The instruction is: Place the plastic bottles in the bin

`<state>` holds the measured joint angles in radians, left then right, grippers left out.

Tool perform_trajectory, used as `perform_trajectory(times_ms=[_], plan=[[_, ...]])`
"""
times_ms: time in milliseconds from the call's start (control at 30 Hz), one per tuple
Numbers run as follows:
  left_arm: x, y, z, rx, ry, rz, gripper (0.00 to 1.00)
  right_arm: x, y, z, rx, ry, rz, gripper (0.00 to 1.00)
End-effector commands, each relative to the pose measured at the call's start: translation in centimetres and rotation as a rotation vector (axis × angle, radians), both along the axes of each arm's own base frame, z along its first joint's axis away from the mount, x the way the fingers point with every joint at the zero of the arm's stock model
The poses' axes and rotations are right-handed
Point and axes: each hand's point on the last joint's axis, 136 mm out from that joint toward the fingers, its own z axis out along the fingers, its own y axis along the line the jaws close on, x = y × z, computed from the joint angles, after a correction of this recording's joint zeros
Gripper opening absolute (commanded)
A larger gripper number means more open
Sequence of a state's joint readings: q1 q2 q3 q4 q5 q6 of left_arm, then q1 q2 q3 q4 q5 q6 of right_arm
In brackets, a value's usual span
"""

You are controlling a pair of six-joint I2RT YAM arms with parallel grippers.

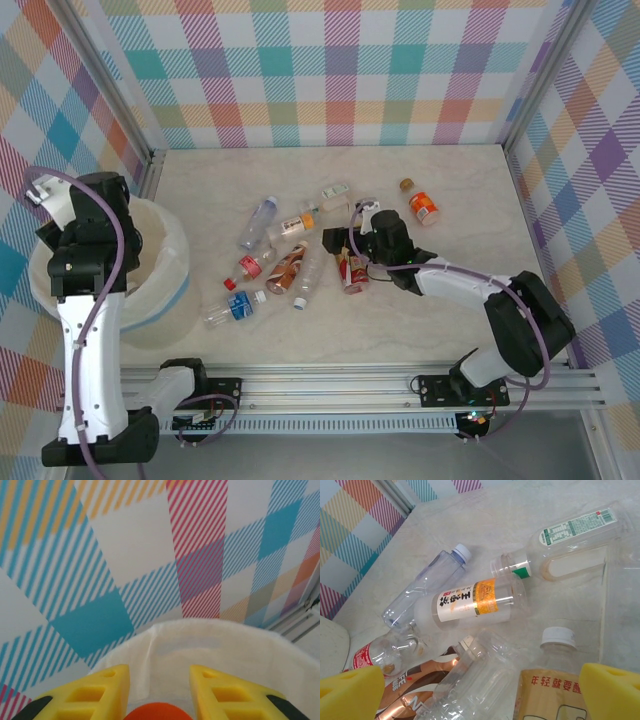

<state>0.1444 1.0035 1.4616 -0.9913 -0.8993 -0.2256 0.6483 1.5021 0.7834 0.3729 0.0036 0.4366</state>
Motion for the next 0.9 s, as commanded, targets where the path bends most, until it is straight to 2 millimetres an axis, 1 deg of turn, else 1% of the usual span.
perform_trajectory(times_ms=[0,67,167,200,233,300,333,367,467,500,533,633,700,767,867], plan=[[1.2,-0.5,-3.2,-0.148,0.011,-0.051,0.00,0.2,1.1,1.6,0.033,-0.026,0.041,1.00],[1.7,-0.8,-4.1,-0.175,0.020,-0.071,0.00,0.1,1.0,1.5,0.029,-0.025,0.040,1.00],[2.2,-1.2,-4.1,-0.191,0.018,-0.100,0.00,0.0,0.7,1.4,0.023,-0.023,0.026,1.00],[2.2,-1.2,-4.0,-0.191,0.015,-0.107,0.07,0.0,0.5,1.3,0.020,-0.021,0.019,1.00],[2.2,-1.3,-3.9,-0.190,0.006,-0.112,0.21,0.0,0.3,1.2,0.018,-0.019,0.010,1.00],[2.3,-1.5,-3.6,-0.190,-0.019,-0.132,0.57,0.0,-0.1,0.9,0.013,-0.014,-0.010,1.00],[2.3,-1.6,-3.5,-0.192,-0.031,-0.140,0.70,0.1,-0.3,0.9,0.012,-0.013,-0.023,1.00],[2.4,-1.8,-3.4,-0.196,-0.041,-0.151,0.80,0.2,-0.7,0.7,0.006,-0.009,-0.048,1.00],[2.9,-2.6,-3.0,-0.222,-0.076,-0.205,0.96,0.4,-2.2,0.3,-0.023,-0.004,-0.120,1.00],[3.2,-2.9,-2.8,-0.231,-0.092,-0.231,0.99,0.5,-2.7,0.2,-0.035,-0.002,-0.142,1.00],[3.5,-3.4,-2.5,-0.241,-0.109,-0.264,1.00,0.5,-3.3,0.1,-0.049,0.003,-0.167,1.00],[4.1,-4.8,-1.3,-0.265,-0.180,-0.355,1.00,0.5,-5.2,-0.5,-0.096,0.036,-0.235,1.00],[4.4,-5.9,-0.2,-0.281,-0.246,-0.427,1.00,0.1,-6.7,-1.5,-0.145,0.081,-0.283,1.00],[4.8,-7.9,1.3,-0.299,-0.328,-0.548,1.00,-0.6,-9.0,-3.0,-0.222,0.152,-0.359,1.00],[5.6,-11.5,3.1,-0.337,-0.428,-0.767,1.00,-1.9,-12.0,-5.0,-0.291,0.262,-0.439,1.00]])
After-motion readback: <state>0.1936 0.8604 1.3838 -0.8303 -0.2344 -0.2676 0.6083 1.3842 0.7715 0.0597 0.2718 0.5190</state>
